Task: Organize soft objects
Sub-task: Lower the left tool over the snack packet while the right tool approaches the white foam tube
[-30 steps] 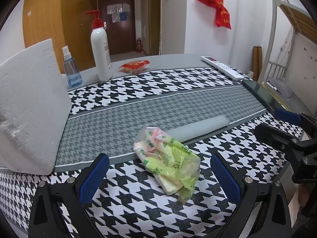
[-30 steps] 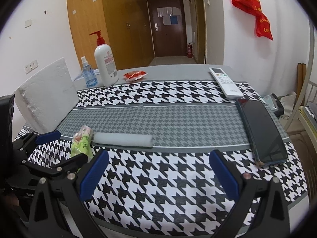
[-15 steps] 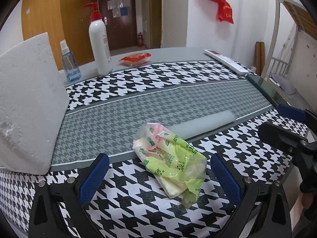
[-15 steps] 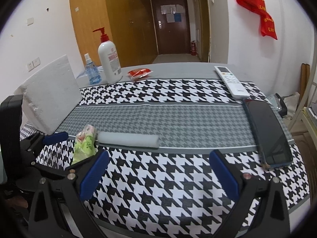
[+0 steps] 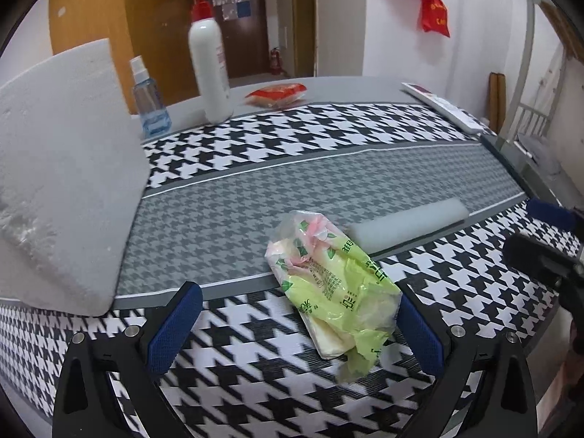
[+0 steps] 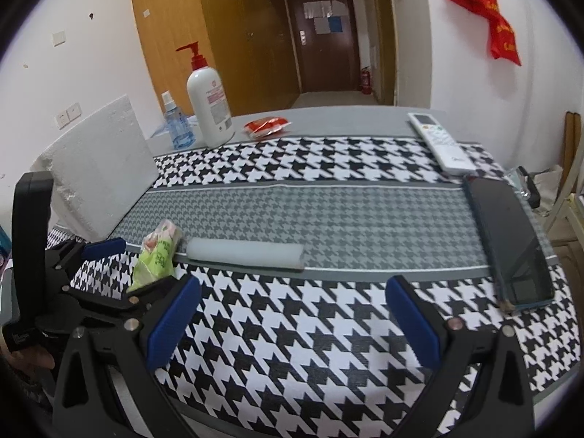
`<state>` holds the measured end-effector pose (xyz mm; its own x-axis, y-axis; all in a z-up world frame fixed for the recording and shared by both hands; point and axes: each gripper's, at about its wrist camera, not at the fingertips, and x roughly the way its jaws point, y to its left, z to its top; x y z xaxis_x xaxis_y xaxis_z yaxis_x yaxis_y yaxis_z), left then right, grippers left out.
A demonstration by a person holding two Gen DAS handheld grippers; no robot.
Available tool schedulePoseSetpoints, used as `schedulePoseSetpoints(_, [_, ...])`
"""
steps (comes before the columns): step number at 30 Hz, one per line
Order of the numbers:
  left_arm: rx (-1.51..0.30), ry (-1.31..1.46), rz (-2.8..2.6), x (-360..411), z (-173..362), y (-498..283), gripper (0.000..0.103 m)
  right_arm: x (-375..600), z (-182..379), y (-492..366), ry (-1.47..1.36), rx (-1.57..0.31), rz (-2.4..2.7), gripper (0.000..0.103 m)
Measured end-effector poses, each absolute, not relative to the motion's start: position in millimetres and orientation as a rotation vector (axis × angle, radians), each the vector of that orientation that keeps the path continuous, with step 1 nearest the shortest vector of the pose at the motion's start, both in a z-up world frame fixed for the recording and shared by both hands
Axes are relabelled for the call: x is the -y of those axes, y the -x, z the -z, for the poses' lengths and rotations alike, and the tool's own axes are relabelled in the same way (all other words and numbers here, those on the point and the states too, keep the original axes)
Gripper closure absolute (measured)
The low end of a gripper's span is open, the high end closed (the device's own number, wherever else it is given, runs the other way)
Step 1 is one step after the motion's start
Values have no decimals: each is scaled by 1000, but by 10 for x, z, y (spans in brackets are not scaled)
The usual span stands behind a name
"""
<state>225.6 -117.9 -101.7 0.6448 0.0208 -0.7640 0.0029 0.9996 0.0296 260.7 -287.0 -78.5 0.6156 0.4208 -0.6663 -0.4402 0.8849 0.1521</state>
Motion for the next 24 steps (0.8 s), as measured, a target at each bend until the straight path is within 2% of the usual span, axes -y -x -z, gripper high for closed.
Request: schedulePoseSetpoints(24, [-874, 7, -90, 862, 1029, -2132, 1, 2344, 932, -2973, 207, -836, -647, 1])
